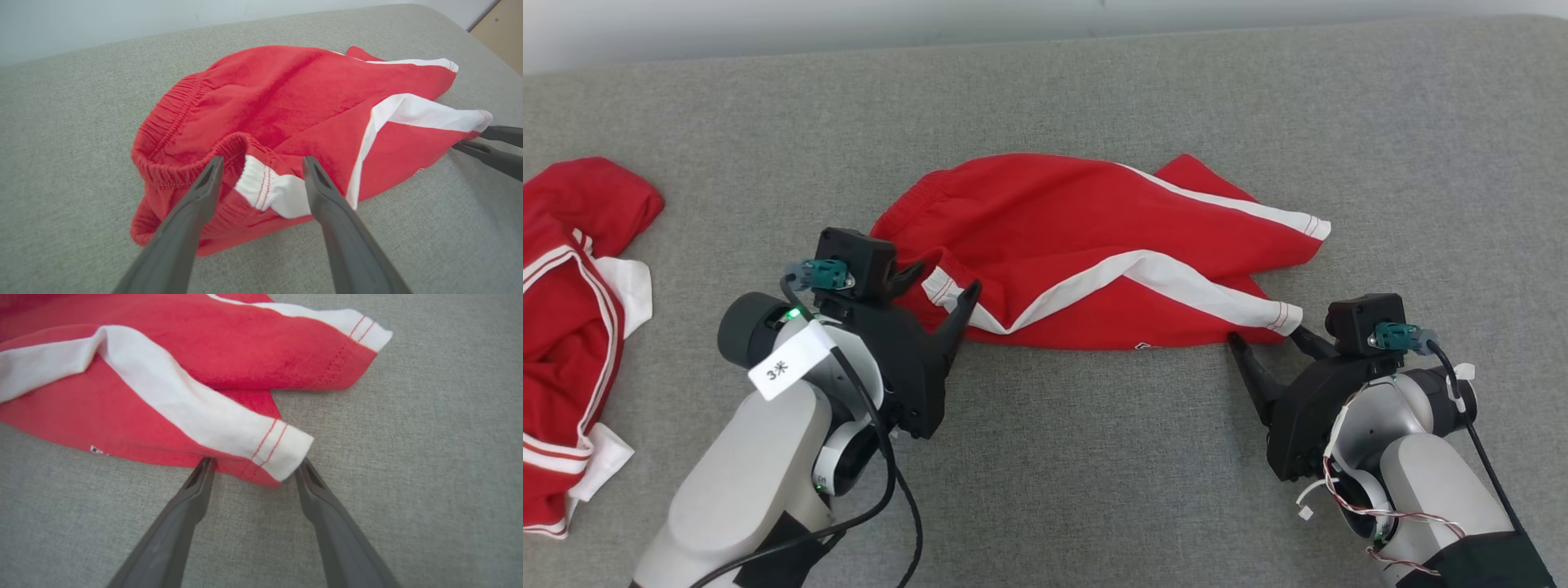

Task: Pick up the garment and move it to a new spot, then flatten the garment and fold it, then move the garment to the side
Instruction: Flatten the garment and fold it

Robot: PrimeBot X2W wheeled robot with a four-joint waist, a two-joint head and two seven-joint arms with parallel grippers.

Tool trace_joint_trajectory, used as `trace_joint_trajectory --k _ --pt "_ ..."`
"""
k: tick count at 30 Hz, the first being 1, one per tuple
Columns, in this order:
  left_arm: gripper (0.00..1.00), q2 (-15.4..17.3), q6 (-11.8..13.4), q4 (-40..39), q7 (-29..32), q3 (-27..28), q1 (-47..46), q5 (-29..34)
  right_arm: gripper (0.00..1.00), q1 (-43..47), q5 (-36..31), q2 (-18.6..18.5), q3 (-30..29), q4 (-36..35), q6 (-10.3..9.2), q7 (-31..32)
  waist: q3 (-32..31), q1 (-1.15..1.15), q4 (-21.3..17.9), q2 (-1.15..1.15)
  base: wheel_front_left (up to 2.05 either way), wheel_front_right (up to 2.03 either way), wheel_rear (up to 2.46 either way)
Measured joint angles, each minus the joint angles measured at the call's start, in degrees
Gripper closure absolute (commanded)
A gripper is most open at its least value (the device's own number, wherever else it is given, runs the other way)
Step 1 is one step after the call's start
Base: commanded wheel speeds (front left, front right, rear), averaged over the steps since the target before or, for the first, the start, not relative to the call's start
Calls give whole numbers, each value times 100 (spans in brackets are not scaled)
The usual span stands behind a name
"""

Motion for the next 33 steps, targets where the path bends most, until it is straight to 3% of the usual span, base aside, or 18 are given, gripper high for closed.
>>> trace_joint_trajectory --k 20,22,24,25,27,28,29,30,31,32,33 --pt "1 -44 -49 264 156 -79 -33 -29 0 38 118 41 -85 69 9 -333 -238 0 33 -1 0 0 0" --pt "6 -41 -49 277 180 -96 12 -34 0 38 119 52 -82 80 9 -334 -232 0 33 -1 0 0 0" --pt "23 -42 -49 275 188 -101 42 -47 0 38 119 51 -82 79 9 -334 -221 0 33 -1 0 0 0" --pt "37 -41 -49 276 208 -107 49 -55 28 37 121 51 -83 78 9 -334 -207 -1 34 -1 0 0 0" --pt "54 -38 -49 282 215 -99 48 -63 35 32 144 54 -82 90 9 -336 -175 0 35 -1 0 0 0" --pt "57 -40 -49 292 216 -99 48 -63 55 27 149 54 -83 102 9 -357 -163 0 36 0 0 0 0" --pt "65 -40 -51 290 218 -99 48 -64 63 28 152 54 -85 103 9 -376 -154 0 37 0 0 0 0" --pt "77 -42 -51 290 218 -98 46 -70 88 26 152 55 -85 107 9 -377 -143 0 38 -1 0 0 0" --pt "83 -42 -51 290 218 -98 46 -70 100 24 152 56 -83 108 9 -377 -135 0 40 -1 0 0 0" --pt "88 -42 -52 290 218 -97 45 -70 100 24 152 57 -83 114 9 -378 -128 0 42 -1 0 0 0" --pt "100 -44 -68 289 216 -98 43 -70 100 24 152 57 -85 122 9 -380 -122 0 44 -1 0 0 0"
